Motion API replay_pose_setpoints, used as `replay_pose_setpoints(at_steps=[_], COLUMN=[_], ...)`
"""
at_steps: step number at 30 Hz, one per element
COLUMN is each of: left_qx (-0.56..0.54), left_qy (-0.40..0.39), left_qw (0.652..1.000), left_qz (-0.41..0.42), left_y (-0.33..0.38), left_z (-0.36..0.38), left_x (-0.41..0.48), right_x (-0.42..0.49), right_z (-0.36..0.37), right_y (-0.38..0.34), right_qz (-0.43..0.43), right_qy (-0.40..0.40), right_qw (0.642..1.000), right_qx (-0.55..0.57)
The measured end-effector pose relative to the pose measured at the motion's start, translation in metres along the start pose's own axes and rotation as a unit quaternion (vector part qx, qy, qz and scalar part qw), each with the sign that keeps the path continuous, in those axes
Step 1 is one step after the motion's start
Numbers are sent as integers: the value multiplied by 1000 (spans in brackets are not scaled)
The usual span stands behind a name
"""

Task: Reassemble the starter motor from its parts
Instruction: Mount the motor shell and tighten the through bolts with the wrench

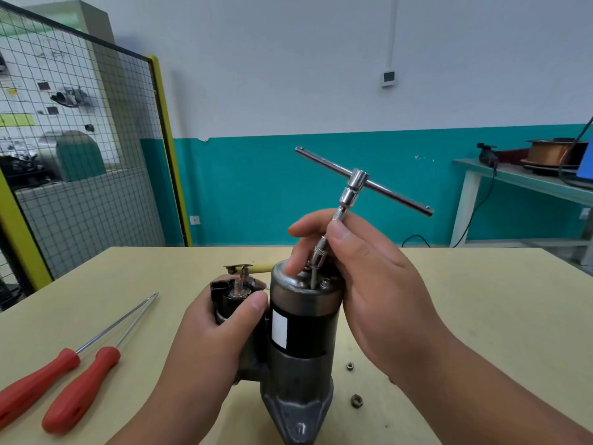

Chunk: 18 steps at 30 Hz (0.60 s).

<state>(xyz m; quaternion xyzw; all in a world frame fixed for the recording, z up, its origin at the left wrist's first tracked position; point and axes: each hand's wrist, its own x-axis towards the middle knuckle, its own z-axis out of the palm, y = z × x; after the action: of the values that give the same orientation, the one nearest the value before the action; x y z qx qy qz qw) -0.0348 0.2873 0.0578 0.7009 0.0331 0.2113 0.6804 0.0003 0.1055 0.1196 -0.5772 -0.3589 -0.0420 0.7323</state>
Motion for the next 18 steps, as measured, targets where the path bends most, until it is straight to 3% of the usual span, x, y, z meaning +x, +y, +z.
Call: replay_pose_setpoints(at_steps=[18], left_qx=[22], left_qy=[5], left_qw=[1000], left_qz=[-3], left_y=[-3], left_z=[-1], left_x=[1], right_x=[0], right_z=[5], right_y=[-6], right_qz=[-35], right_qy=[-9], right_qw=[998], right_qx=[-42])
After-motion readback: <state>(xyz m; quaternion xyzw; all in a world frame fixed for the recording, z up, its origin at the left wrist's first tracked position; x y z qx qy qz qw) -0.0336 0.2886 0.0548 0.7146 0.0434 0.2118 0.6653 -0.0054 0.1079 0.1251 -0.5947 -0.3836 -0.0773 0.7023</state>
